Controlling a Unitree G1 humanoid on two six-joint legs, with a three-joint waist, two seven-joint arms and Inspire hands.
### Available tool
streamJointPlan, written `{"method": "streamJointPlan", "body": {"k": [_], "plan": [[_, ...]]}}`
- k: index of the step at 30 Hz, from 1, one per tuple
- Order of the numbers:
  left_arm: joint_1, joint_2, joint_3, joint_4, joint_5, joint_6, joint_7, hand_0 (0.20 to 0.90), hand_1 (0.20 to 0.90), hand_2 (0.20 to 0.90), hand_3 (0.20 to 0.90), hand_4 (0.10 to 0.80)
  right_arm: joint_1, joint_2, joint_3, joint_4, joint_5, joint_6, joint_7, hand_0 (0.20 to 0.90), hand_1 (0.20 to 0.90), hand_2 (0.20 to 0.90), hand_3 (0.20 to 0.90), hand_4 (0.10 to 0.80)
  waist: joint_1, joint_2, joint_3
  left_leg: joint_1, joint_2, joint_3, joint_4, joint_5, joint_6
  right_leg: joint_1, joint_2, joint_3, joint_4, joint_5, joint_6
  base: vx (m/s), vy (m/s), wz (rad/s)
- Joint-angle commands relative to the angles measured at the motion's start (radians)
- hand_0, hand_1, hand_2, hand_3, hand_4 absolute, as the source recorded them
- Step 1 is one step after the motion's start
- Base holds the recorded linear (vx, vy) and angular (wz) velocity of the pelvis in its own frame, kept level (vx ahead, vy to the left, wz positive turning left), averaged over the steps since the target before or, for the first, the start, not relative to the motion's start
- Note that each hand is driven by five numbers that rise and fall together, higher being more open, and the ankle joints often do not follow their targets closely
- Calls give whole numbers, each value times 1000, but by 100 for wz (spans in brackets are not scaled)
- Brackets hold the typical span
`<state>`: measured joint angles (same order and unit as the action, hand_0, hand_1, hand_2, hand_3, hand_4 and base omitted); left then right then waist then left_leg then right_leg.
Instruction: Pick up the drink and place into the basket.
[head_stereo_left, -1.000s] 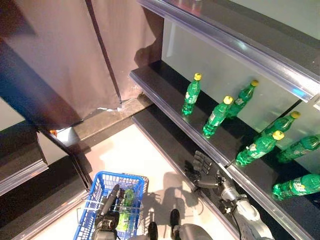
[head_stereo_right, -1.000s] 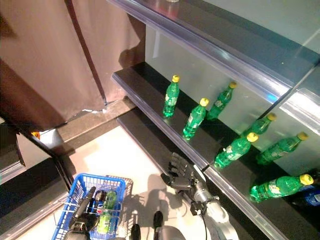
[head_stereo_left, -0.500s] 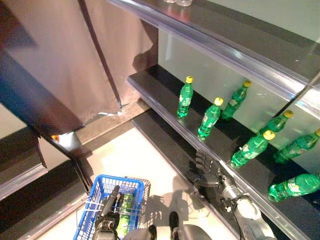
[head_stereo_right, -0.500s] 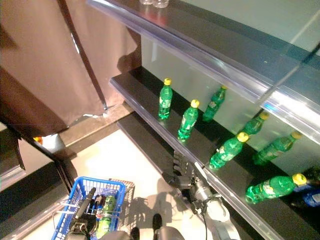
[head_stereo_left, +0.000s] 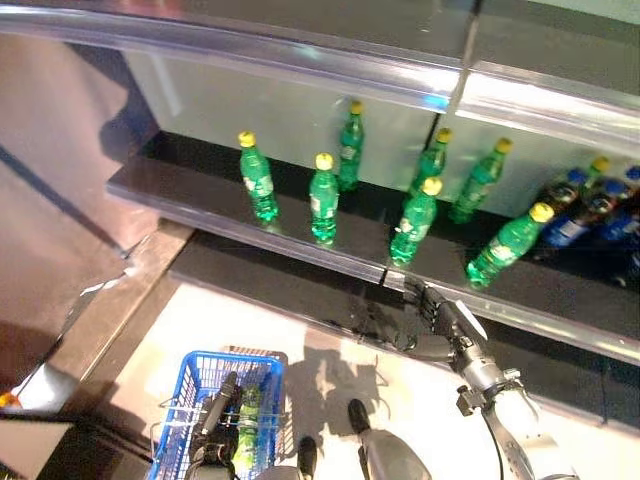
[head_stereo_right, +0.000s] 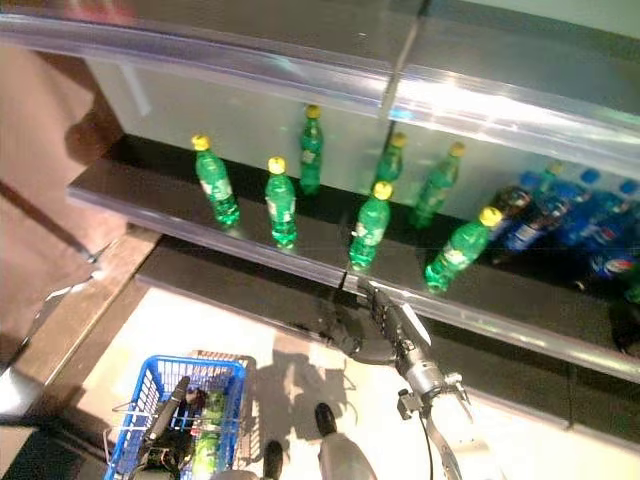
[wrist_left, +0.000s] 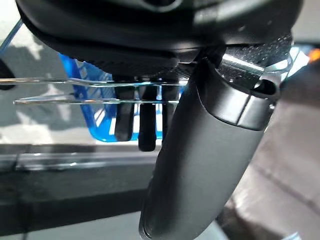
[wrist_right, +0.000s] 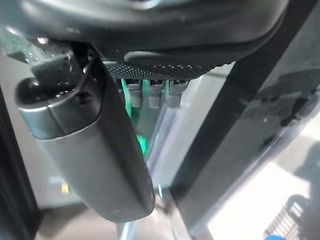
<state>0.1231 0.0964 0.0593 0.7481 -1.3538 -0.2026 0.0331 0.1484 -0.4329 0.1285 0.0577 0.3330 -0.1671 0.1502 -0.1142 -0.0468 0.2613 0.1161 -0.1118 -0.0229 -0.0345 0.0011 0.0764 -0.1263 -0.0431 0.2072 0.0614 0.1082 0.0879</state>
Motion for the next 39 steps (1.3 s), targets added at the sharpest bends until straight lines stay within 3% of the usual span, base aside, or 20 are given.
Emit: {"method": "streamJointPlan", "body": {"k": [1,3,12,18,26,32,39], "plan": [[-92,121,39,-141,11,-146,-173,300,300,300,200,100,-86,-14,-51,-124,55,-131,4,900,900,900,900,800,23,33,-87,-32,-16,-33,111,-121,-40,-1,-26,-112,26,-13,57,-27,75,-68],[-88,115,48,-142,3,-146,-185,300,300,300,200,100,-107,0,-43,-113,47,-134,-7,900,900,900,900,800,40,33,-86,-34,-19,-13,124,-130,-35,6,-35,-141,10,-8,55,-20,36,-66],[-116,93,52,-139,19,-135,-151,300,300,300,200,100,-130,40,-28,-111,33,-116,-88,900,900,900,900,800,60,20,-106,-17,0,-12,114,-137,-29,41,-26,-151,-25,-10,46,51,-62,-18],[-110,84,47,-148,43,-127,-138,300,300,300,200,100,-141,55,-49,-88,50,-116,-135,900,900,900,900,800,77,11,-117,2,25,-17,96,-136,-43,85,-15,-180,-54,-26,32,108,-112,15],[-79,88,54,-172,75,-107,-144,300,300,300,200,100,-167,51,-88,-90,56,-129,-192,900,900,900,900,800,109,19,-116,0,84,-23,89,-116,-82,117,-8,-246,-25,-86,3,139,-125,20],[-95,80,36,-183,31,-120,-181,300,300,300,200,100,-246,-16,-115,-77,27,-151,-255,900,900,900,900,800,117,42,-59,-100,113,-46,201,-116,-116,-6,-32,-294,159,-162,-35,9,-42,29],[-131,93,-6,-231,-21,-146,-230,300,300,300,200,100,-316,-51,-146,-70,-50,-264,-398,900,900,900,900,800,92,65,50,-268,116,12,298,-102,-106,-179,-49,-305,314,-190,-58,-139,17,31]]}}
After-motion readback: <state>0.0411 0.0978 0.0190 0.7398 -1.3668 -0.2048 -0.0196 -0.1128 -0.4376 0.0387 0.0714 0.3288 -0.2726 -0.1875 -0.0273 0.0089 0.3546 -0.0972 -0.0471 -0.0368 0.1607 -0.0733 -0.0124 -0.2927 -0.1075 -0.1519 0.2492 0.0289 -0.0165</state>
